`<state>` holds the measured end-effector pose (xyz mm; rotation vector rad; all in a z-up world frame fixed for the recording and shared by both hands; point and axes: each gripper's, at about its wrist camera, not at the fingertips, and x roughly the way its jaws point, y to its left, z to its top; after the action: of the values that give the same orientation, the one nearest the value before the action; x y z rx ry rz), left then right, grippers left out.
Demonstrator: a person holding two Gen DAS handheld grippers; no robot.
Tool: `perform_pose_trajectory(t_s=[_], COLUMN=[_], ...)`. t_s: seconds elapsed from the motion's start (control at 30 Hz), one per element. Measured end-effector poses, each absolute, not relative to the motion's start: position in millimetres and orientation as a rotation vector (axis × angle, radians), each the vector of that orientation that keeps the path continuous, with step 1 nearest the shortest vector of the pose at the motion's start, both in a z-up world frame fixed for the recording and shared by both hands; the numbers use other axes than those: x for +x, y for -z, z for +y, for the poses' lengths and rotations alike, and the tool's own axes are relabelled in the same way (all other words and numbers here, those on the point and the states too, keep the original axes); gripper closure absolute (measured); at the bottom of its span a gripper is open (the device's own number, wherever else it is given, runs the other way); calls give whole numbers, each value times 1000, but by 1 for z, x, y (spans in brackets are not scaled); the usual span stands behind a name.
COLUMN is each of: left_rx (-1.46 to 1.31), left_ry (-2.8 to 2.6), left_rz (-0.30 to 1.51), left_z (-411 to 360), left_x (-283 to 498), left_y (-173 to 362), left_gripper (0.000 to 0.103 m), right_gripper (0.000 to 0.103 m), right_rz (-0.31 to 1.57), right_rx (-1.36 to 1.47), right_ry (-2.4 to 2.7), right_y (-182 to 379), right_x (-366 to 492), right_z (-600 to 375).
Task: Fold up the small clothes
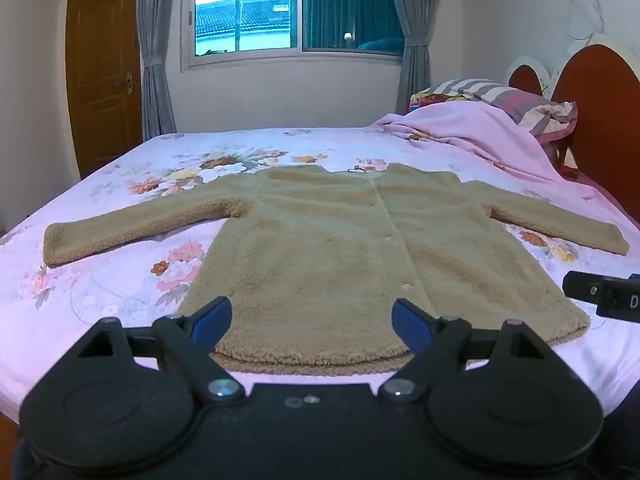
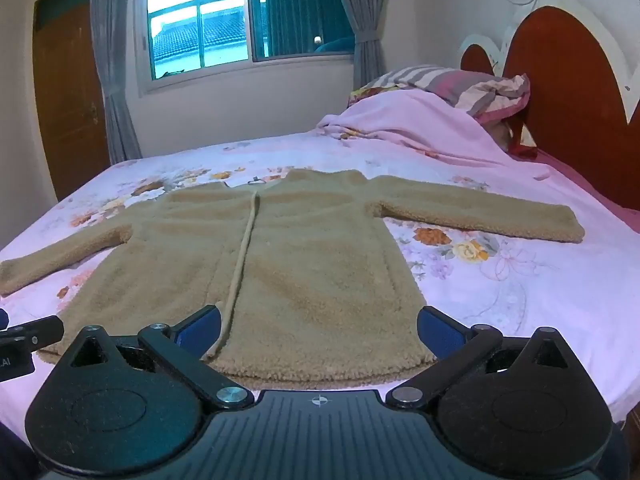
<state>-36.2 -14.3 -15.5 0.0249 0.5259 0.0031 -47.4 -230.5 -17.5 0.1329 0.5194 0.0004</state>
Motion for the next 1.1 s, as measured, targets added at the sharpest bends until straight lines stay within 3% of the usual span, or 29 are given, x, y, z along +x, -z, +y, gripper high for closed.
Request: perform_pose_trajectory(t_s=[1.1], left_rx=[25], left_ry=[11], left_rz=[513], left_z=[-19], left_x=[-37], left_y=[14], left_gripper=[15], right_gripper=[0], right_rz=[503], right_rx=[134], right_ry=[1], right_y=[12], right_x=[-51], right_z=[-226])
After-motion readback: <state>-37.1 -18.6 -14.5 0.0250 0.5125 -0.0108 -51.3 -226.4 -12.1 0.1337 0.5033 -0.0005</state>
